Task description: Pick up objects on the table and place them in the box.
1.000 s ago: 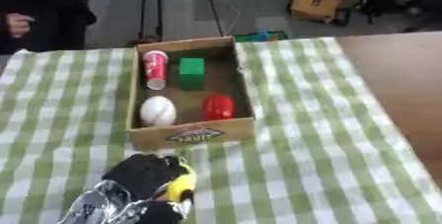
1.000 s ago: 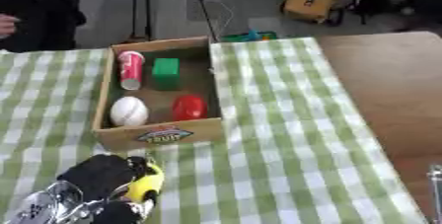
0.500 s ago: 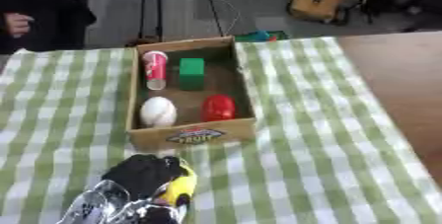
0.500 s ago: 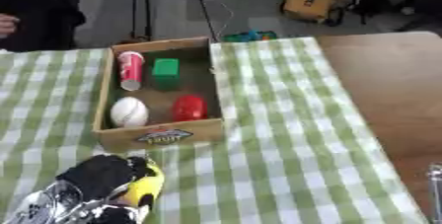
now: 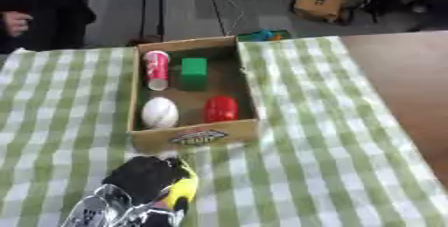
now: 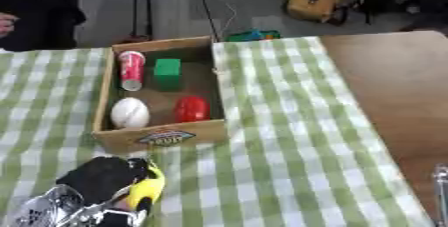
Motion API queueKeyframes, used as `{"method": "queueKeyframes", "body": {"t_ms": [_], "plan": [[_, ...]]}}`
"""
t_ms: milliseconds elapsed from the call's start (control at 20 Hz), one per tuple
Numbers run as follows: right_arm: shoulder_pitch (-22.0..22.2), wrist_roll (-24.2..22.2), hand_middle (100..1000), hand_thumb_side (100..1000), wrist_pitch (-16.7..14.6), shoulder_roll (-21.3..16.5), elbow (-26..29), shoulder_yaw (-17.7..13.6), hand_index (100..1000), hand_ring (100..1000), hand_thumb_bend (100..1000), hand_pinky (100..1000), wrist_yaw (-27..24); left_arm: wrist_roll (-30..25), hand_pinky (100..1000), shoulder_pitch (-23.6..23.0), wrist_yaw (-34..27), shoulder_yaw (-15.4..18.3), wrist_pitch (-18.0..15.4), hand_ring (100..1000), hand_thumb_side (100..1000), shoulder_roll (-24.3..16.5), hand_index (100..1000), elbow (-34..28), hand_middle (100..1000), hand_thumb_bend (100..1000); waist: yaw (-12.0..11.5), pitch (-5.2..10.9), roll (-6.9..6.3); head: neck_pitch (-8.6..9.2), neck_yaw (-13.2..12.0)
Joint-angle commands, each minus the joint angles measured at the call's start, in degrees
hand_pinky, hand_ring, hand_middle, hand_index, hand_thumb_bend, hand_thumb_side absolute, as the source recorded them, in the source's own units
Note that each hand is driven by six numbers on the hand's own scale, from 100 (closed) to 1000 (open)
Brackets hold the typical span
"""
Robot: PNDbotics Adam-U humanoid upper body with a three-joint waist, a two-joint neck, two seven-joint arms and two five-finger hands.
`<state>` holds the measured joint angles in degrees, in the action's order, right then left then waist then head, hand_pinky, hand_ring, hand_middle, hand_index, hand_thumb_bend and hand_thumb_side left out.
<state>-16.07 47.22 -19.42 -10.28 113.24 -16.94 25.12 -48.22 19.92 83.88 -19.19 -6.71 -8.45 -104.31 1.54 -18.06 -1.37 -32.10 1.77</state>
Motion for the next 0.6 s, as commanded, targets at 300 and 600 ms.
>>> {"method": "queueKeyframes", "body": {"t_ms": [300, 600], "plan": [[-0.37, 0.63, 376, 667, -0.73, -0.47, 1.35, -0.45, 470, 443, 100, 446, -0.64, 0.88, 100, -1.08, -0.63, -0.47, 0.85, 390, 359, -0.64, 617, 1.06, 543, 100, 0.06, 0.52, 0.16, 0.91, 0.25], [-0.28, 0.55, 377, 663, -0.69, -0.52, 1.35, -0.39, 470, 444, 100, 447, -0.69, 0.98, 100, -0.25, -2.13, -0.27, 0.69, 390, 286, -1.48, 600, -2.00, 537, 100, -0.03, 0.86, -0.01, 0.72, 0.39]]}}
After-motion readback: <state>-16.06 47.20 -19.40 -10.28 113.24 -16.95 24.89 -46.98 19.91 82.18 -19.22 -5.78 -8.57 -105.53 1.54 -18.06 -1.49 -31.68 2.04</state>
